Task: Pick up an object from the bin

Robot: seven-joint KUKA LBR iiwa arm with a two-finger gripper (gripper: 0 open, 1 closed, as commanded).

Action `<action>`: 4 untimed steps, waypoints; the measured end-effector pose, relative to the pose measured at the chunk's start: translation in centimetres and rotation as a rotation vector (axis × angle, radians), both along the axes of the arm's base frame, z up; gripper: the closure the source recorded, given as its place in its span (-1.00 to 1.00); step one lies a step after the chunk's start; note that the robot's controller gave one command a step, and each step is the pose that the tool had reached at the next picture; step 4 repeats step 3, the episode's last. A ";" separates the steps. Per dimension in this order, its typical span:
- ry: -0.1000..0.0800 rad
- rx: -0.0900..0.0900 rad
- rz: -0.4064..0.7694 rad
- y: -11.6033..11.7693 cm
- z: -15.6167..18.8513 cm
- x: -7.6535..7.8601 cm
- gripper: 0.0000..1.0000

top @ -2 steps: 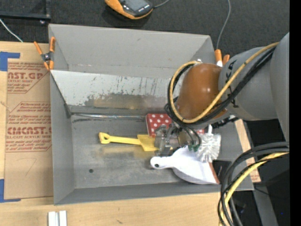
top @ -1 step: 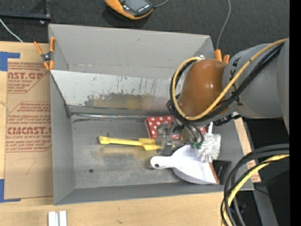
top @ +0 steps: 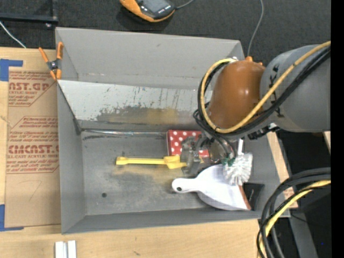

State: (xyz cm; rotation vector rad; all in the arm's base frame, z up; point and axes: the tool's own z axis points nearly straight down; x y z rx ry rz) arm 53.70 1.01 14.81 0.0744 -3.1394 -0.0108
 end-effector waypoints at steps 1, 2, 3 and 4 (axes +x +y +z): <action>-0.006 0.000 0.000 0.0 1.8 0.1 1.00; -0.009 0.000 0.000 0.0 3.1 0.2 1.00; -0.010 0.000 0.000 0.0 3.7 0.2 1.00; -0.010 0.000 0.000 0.0 3.7 0.2 1.00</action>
Offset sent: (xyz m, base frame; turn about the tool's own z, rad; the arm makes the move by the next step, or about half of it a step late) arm 0.0001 0.0002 0.0056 0.0000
